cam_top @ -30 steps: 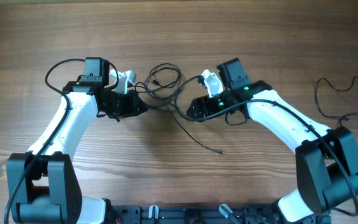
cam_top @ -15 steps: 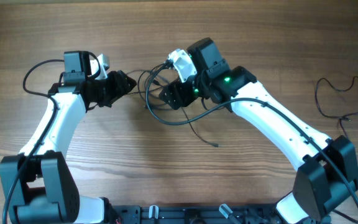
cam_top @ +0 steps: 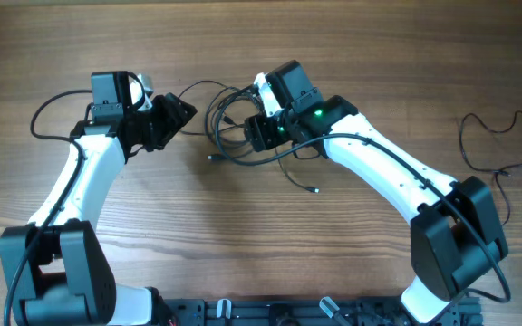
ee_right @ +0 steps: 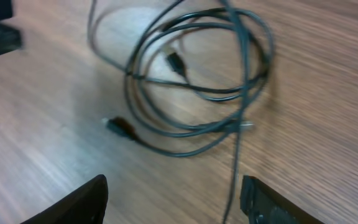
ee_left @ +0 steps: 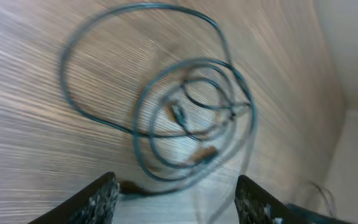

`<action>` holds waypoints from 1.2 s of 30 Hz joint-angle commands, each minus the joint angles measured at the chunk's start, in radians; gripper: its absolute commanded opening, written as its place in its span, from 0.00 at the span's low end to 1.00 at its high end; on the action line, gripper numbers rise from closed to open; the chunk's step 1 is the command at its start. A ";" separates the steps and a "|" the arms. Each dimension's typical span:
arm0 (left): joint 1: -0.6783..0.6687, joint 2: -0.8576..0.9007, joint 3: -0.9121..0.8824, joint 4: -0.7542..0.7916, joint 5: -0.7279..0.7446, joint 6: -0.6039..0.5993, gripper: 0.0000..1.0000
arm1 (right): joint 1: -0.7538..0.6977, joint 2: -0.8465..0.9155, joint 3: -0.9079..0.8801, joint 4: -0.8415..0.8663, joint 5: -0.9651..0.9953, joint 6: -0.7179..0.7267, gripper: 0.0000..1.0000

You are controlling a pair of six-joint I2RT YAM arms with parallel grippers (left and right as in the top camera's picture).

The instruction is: Untangle cables

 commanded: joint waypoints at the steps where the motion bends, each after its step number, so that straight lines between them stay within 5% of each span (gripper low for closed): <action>1: 0.002 -0.015 0.001 -0.022 -0.193 -0.015 0.64 | -0.008 0.014 0.007 -0.003 0.074 0.008 0.71; 15: 0.002 -0.015 0.000 -0.071 -0.244 -0.012 0.68 | -0.014 0.148 -0.025 0.045 0.110 0.054 0.60; 25: 0.002 -0.015 0.000 -0.106 -0.244 -0.012 0.69 | -0.014 0.171 -0.026 0.024 0.015 0.056 0.04; 26: 0.002 -0.015 0.000 -0.109 -0.243 -0.012 0.69 | -0.014 0.171 -0.025 0.015 0.011 0.056 0.04; 31: 0.002 -0.015 0.000 -0.125 -0.243 -0.012 0.72 | -0.045 0.099 -0.014 -0.078 -0.228 0.048 0.04; 36: 0.002 -0.015 0.000 -0.116 -0.202 -0.012 0.77 | -0.127 -0.147 -0.014 -0.090 -0.622 -0.140 0.04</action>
